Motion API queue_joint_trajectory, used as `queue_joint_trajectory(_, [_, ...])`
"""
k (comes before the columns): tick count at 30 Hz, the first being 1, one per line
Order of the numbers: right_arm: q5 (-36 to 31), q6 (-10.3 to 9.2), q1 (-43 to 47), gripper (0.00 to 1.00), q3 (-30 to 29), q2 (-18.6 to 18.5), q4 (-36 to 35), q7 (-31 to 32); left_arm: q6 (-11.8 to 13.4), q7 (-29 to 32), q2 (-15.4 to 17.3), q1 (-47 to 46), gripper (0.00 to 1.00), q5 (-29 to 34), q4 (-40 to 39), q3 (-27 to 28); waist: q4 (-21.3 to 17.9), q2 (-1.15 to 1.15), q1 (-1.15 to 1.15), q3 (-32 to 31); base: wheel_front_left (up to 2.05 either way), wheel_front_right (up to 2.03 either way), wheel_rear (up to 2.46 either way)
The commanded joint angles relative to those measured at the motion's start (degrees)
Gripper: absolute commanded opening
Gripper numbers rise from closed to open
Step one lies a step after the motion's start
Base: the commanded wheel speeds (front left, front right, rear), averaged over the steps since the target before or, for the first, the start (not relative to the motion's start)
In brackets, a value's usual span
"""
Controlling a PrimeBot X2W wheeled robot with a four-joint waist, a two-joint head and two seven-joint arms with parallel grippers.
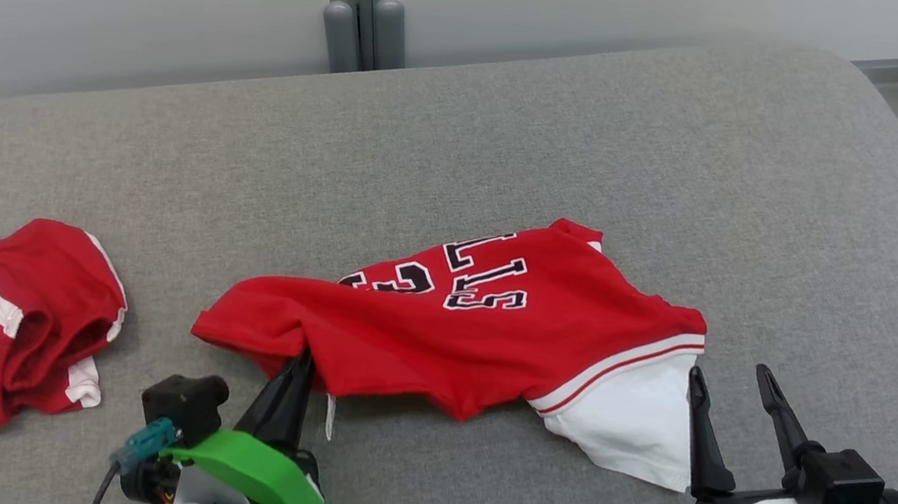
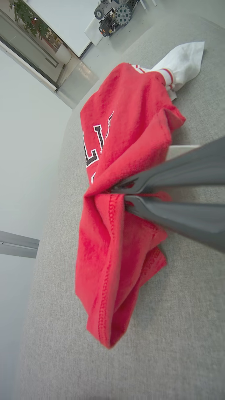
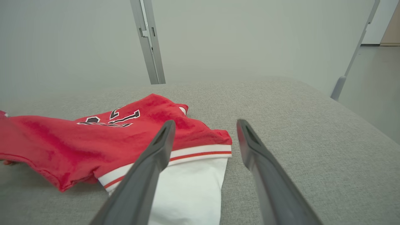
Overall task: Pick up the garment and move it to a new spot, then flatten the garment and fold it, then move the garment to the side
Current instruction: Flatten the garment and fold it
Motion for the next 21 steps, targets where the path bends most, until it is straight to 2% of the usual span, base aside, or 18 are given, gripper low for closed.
queue_joint_trajectory(1, [0.4,-0.08,0.8,1.00,-0.1,-0.1,0.2,-0.2,-0.1,0.0,0.9,1.7,0.00,-0.8,0.1,-0.7,1.3,0.00,0.00,-1.4,0.00,0.00,0.00])
queue_joint_trajectory(7, [0.1,-0.08,2.1,1.00,-0.9,-0.1,0.2,-0.2,0.0,4.8,5.2,6.1,0.00,-2.3,-2.0,-2.3,3.7,0.00,0.00,-2.9,0.00,0.00,0.00])
queue_joint_trajectory(14, [0.3,-0.08,2.6,1.00,-0.5,-0.1,0.5,-0.2,2.0,13.2,12.0,11.0,0.00,-2.8,-8.6,-1.6,6.2,0.00,0.00,-3.3,0.00,0.00,0.00])
queue_joint_trajectory(20, [0.4,-0.08,1.7,1.00,0.2,-0.1,0.9,-0.2,4.4,19.0,14.1,11.3,0.00,-4.3,-12.7,-0.6,7.0,0.00,0.00,-3.1,0.00,0.00,0.00])
queue_joint_trajectory(21, [0.4,-0.08,1.5,1.00,0.3,-0.1,1.0,-0.2,4.6,19.8,14.3,10.7,0.16,-4.3,-12.6,-0.8,7.0,0.00,0.00,-3.0,0.00,0.00,0.00])
